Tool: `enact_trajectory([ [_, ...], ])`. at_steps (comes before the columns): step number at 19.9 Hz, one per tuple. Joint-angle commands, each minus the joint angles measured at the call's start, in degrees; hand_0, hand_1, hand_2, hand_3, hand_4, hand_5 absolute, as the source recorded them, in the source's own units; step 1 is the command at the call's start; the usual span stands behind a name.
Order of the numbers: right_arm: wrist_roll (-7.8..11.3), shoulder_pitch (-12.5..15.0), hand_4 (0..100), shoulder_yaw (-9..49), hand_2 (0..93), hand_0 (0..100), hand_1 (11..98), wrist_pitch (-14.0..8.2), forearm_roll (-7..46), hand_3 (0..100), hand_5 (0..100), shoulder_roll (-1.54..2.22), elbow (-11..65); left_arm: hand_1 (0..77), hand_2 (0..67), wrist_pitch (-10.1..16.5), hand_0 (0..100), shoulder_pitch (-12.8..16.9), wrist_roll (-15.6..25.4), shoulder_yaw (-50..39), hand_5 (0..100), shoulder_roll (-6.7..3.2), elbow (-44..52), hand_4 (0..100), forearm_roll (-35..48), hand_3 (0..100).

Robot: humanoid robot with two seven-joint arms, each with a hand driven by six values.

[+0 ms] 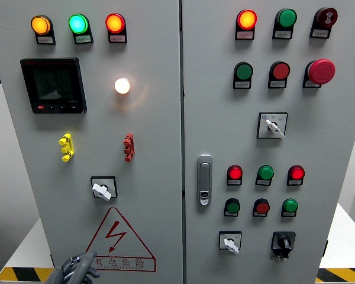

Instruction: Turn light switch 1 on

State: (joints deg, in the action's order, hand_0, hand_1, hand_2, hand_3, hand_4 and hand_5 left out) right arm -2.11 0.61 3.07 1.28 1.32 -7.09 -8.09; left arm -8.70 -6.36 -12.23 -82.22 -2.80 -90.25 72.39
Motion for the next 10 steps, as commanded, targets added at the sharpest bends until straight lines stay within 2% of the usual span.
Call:
enact_trajectory([
  [1,0.0,0.0,19,0.0,0.0,0,19.6,-0.1,0.0,20,11,0.06,0.0,21.3,26.3,1.1,0,4.1,3.2,2.1,66,-3.26,5.2,71,-3.8,60],
  [4,0.0,0.0,19,0.0,0.0,0,19.2,-0.1,0.0,20,11,-0.03,0.0,15.6,25.5,1.2,0,7.1,8.4,7.3,68,-7.21,12.4,71,-10.1,59],
  [5,0.0,0.0,19,0.0,0.0,0,19.3,0.0,0.0,20,11,-0.03,0.0,13.7,25.3,1.1,0,7.8,10.5,9.6,68,-8.18,14.9,71,-10.9,59],
  [7,0.0,0.0,19,0.1,0.0,0,19.4,0.0,0.0,20,11,0.06,0.0,11.6,25.0,1.0,0,9.2,15.5,14.4,69,-9.07,20.8,71,-11.7,59],
  [10,0.0,0.0,19,0.0,0.0,0,19.7,0.0,0.0,20,11,-0.03,0.0,5.1,24.8,1.1,0,9.9,20.7,20.8,71,-8.98,31.3,71,-16.5,58],
])
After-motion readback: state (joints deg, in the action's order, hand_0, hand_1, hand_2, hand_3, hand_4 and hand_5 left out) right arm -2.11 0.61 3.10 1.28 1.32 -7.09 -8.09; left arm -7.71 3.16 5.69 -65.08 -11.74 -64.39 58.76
